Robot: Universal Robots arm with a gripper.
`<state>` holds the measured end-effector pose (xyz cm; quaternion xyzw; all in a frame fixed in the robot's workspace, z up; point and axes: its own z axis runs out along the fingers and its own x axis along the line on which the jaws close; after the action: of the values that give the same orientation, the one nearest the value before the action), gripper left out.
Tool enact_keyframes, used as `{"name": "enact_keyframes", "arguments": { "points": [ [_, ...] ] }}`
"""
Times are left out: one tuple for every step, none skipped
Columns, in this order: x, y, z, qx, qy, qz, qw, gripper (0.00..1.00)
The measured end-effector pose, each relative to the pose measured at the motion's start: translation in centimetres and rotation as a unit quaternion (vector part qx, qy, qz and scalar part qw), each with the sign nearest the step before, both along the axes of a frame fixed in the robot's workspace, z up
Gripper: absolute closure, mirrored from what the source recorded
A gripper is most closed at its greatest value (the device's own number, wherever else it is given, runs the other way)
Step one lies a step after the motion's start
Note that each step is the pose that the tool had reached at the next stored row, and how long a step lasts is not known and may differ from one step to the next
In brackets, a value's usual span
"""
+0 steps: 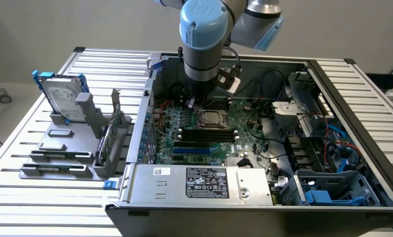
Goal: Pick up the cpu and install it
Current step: 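Close the cpu cover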
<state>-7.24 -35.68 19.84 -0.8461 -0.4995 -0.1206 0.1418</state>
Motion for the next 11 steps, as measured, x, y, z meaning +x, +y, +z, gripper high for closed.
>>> {"name": "enact_keyframes", "arguments": {
  "points": [
    [0.00, 0.00, -0.01, 0.0000, 0.0000, 0.000, 1.0000, 0.89],
    [0.00, 0.00, -0.01, 0.0000, 0.0000, 0.000, 1.0000, 0.89],
    [0.00, 0.00, -0.01, -0.0001, 0.0000, 0.000, 1.0000, 0.89],
    [0.00, 0.00, -0.02, -0.0002, 0.0000, 0.000, 1.0000, 0.89],
    [0.00, 0.00, -0.02, -0.0003, 0.0000, 0.000, 1.0000, 0.89],
    [0.00, 0.00, -0.01, -0.0004, -0.0001, 0.000, 1.0000, 0.89],
    [0.00, 0.00, -0.01, -0.0009, -0.0001, 0.000, 1.0000, 0.89],
    [0.00, 0.00, 0.00, -0.0015, -0.0001, 0.000, 1.0000, 0.89],
    [0.00, 0.00, 0.01, -0.0023, 0.0000, 0.000, 1.0000, 0.89],
    [0.00, 0.00, 0.03, -0.0032, 0.0000, 0.000, 1.0000, 0.89],
    [0.00, 0.00, 0.03, -0.0039, 0.0000, 0.000, 1.0000, 0.89]
  ]
}}
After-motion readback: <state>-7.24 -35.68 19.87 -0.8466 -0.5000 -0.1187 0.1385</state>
